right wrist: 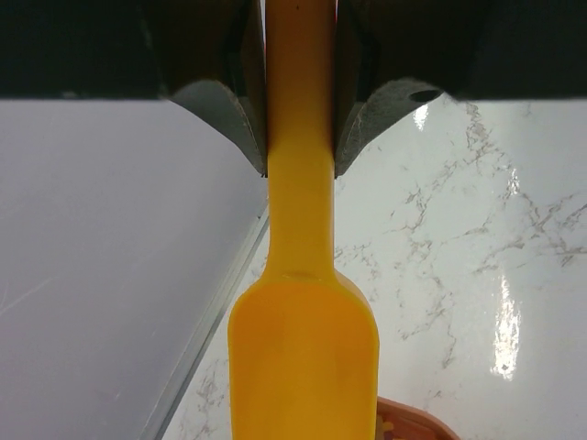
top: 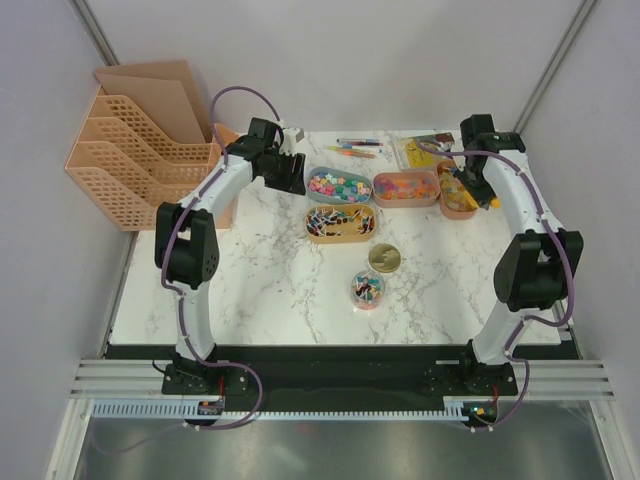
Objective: Pack the candies
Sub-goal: Scoop the fake candies from the storage box.
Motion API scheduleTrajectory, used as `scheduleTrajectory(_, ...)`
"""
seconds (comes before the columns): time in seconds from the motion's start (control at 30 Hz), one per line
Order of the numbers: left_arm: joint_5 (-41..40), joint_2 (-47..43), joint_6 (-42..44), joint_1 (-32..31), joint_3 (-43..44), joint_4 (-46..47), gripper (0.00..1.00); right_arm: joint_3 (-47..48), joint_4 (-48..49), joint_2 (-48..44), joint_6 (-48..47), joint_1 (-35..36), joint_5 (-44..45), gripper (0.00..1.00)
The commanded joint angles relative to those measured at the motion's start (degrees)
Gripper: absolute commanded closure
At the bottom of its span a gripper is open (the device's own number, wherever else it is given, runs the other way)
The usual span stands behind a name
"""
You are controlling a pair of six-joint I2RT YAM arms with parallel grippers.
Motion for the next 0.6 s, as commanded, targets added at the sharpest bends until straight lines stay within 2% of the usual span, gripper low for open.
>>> scheduleTrajectory(0.0,-1.0,-0.3,-0.7,-0.2,0.9,2.0,0.41,2.6,-2.5,0.5,1.8,0.5,-0.5,1.0)
scheduleTrajectory(0.57,-2.0,-1.5,-2.1,-0.2,-4.8,3.4,0.42,8.2,-5.8,9.4,4.3,-1.4,-6.7,1.0)
